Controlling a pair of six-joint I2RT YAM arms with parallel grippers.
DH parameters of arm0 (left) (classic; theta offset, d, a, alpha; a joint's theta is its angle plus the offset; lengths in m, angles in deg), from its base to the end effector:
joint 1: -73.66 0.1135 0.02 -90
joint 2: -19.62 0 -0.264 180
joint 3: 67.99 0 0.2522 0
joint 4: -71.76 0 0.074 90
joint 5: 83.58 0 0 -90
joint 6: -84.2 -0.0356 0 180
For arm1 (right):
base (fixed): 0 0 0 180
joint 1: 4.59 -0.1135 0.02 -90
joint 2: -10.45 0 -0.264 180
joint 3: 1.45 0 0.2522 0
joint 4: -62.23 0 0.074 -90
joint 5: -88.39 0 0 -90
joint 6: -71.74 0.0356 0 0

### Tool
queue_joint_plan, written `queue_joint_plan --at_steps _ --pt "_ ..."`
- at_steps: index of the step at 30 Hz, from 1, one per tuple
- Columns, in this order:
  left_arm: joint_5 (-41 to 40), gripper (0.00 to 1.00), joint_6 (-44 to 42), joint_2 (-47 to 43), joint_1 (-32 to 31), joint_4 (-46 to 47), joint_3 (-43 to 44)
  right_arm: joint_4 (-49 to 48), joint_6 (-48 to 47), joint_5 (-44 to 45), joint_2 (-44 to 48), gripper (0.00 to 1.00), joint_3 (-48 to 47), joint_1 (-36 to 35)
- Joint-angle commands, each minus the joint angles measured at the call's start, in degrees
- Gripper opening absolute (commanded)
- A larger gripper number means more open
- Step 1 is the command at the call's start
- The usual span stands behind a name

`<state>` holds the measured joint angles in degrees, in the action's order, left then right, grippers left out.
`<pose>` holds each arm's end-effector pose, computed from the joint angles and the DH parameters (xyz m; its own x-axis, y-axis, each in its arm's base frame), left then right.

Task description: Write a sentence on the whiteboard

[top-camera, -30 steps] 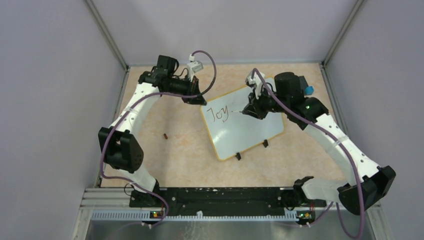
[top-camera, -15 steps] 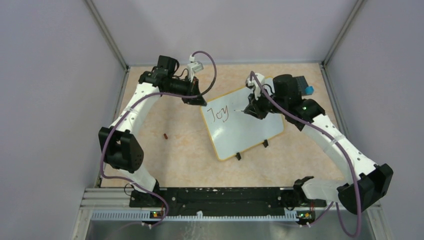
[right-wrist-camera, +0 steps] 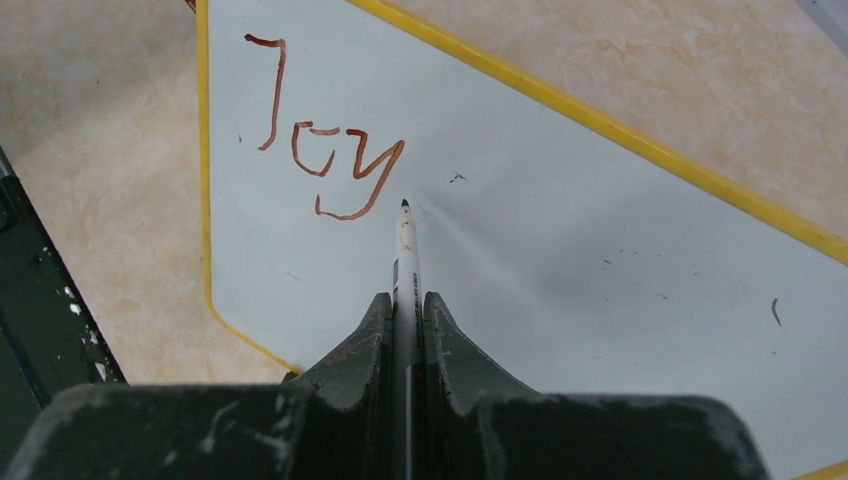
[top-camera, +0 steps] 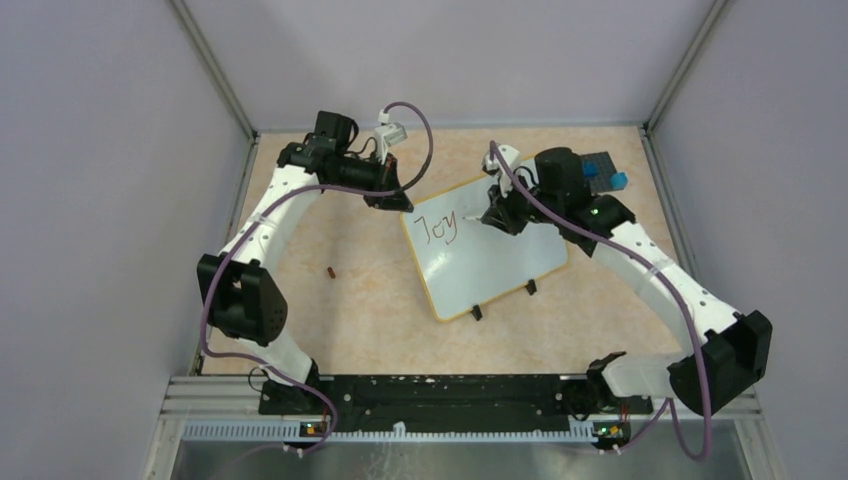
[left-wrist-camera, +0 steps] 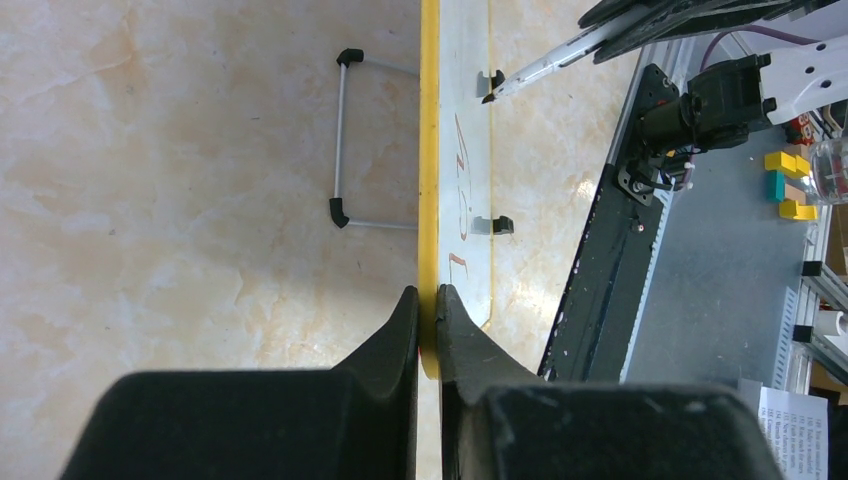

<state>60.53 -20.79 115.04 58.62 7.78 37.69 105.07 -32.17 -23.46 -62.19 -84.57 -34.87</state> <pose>0.3298 -0.1185 0.3448 -0.5929 0.3163 -0.7405 0.7955 0.3726 -0.4778 0.2348 0.1524 0.3541 -0.2709 -0.4165 -0.8678 -0.8289 0.5593 -0.0097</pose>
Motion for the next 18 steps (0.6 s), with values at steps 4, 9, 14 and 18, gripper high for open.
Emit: queue_joint_plan --at_steps 4,9,14,18 --pt "0.95 0.00 -1.20 -1.27 -0.16 1.31 0.20 -2.91 -0.55 1.43 -2.09 0.00 -1.39 -1.00" --pt "0.94 0.00 -1.19 -1.68 -0.16 1.60 -0.32 -3.01 -0.72 2.70 -3.24 0.00 -2.09 -1.03" --pt "0.91 0.00 -1.10 -1.64 -0.16 1.68 -0.26 -2.75 -1.09 4.43 -3.00 0.00 -2.10 -0.59" --pt "0.84 0.00 -1.10 -1.38 -0.15 1.77 -0.22 -2.26 -1.43 4.17 -2.44 0.00 -2.18 1.09"
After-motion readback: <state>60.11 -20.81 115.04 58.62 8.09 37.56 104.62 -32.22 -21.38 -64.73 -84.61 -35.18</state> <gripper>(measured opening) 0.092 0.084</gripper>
